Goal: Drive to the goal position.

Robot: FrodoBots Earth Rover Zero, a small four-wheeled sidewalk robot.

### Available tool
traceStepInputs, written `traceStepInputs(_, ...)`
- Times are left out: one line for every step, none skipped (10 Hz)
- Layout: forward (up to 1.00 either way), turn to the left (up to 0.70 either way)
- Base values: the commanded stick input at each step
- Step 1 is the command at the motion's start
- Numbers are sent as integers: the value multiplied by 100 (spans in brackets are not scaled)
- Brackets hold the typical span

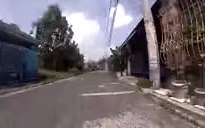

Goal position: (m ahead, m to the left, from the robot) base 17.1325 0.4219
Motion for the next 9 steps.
traceStepInputs(100,0)
traceStepInputs(100,0)
traceStepInputs(100,0)
traceStepInputs(100,0)
traceStepInputs(100,0)
traceStepInputs(100,0)
traceStepInputs(100,0)
traceStepInputs(100,0)
traceStepInputs(100,0)
